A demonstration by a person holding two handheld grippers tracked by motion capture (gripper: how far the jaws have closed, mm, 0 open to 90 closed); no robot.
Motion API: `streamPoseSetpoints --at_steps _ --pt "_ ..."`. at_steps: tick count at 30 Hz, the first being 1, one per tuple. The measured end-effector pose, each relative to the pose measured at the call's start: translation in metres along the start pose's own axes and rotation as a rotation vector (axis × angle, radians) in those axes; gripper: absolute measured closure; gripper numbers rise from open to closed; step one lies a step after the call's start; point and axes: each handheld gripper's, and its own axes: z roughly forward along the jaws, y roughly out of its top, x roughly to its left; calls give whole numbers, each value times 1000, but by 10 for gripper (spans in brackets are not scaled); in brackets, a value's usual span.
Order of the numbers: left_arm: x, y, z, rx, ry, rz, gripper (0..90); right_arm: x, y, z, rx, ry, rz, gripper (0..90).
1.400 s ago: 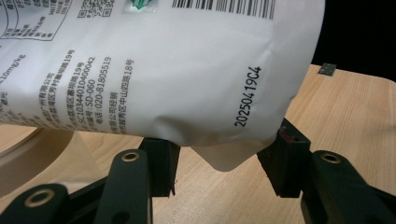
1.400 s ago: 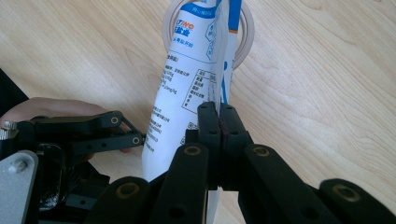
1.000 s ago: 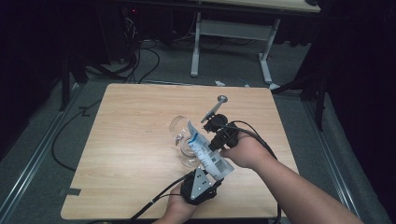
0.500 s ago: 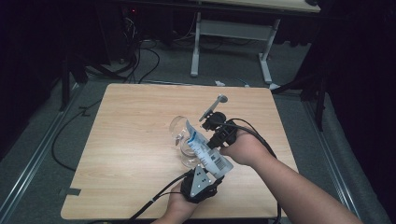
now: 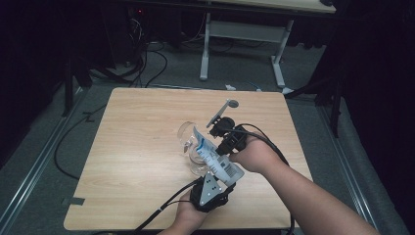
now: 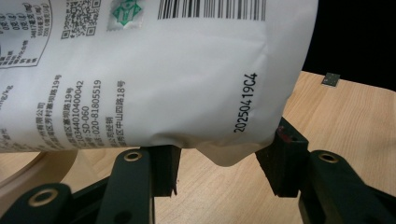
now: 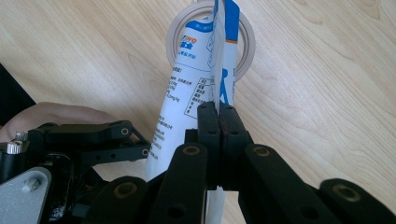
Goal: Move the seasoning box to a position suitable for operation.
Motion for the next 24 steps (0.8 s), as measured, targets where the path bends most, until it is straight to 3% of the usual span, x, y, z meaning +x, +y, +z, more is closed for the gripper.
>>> streamPoseSetpoints --at_steps 1,6,15,22,24 --pt "0 0 0 0 -1 0 533 -1 0 0 -5 0 -18 896" --pt "1 1 0 -5 -2 -2 533 0 0 -1 0 -1 4 897" --pt "2 2 2 -5 -4 -2 533 -3 1 -1 -15 -2 -23 897" --pt "2 2 1 -5 0 0 534 -1 3 -2 3 -1 8 897" --pt "2 2 2 -4 0 -2 534 -2 3 -1 -6 -1 -7 897"
